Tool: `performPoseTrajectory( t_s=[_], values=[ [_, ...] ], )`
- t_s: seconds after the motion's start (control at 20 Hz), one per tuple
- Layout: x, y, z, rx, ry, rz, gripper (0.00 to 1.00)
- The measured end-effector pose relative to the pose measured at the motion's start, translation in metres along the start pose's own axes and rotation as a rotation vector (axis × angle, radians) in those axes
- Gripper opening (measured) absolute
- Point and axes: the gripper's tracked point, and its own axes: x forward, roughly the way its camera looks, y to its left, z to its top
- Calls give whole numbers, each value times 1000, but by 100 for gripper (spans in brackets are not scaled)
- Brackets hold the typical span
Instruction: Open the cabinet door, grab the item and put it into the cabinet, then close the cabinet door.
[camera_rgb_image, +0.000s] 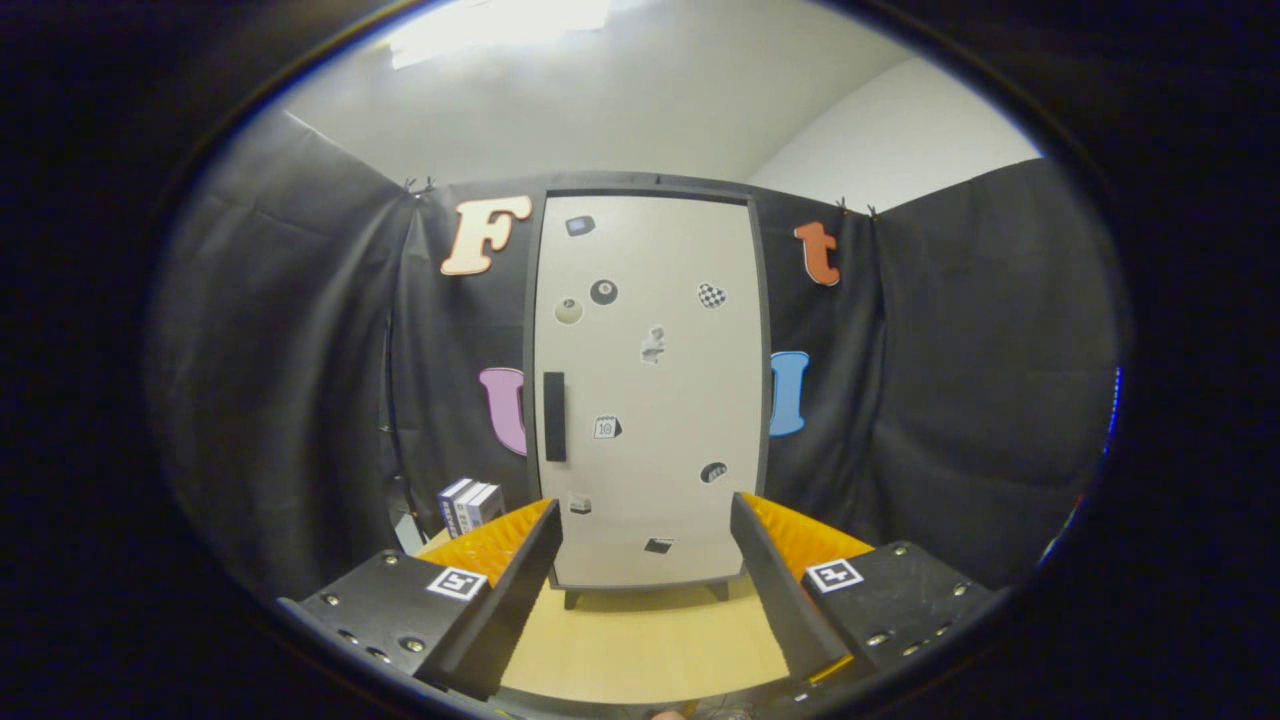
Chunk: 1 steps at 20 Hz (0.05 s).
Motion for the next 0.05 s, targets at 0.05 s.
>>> performPoseTrajectory(
  t_s=[0.05],
  values=[
    [-3,1,-1,-3,6,1,100]
  ],
)
